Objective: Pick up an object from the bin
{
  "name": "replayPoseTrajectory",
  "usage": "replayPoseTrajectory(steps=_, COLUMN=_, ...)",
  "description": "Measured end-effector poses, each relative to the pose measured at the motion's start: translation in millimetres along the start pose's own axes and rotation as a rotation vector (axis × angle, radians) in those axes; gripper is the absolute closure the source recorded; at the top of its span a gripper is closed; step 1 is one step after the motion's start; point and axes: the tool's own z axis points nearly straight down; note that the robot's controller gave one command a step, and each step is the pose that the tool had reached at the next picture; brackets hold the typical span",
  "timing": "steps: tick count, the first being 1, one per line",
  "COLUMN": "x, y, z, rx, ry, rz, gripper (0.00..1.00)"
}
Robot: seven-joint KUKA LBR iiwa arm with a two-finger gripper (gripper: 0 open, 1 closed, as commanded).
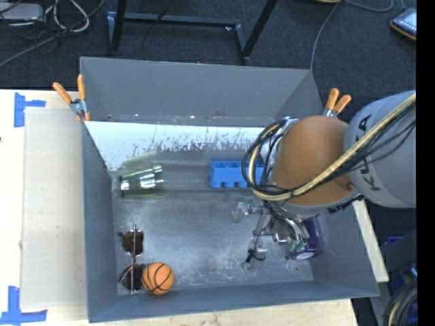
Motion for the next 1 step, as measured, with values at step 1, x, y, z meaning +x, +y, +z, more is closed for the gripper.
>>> replayPoseTrajectory(steps=1, x=-1.8, y=-0.2, z=-3.1, rx=0.000, ry=-0.007, rz=0.001, gripper=0.00)
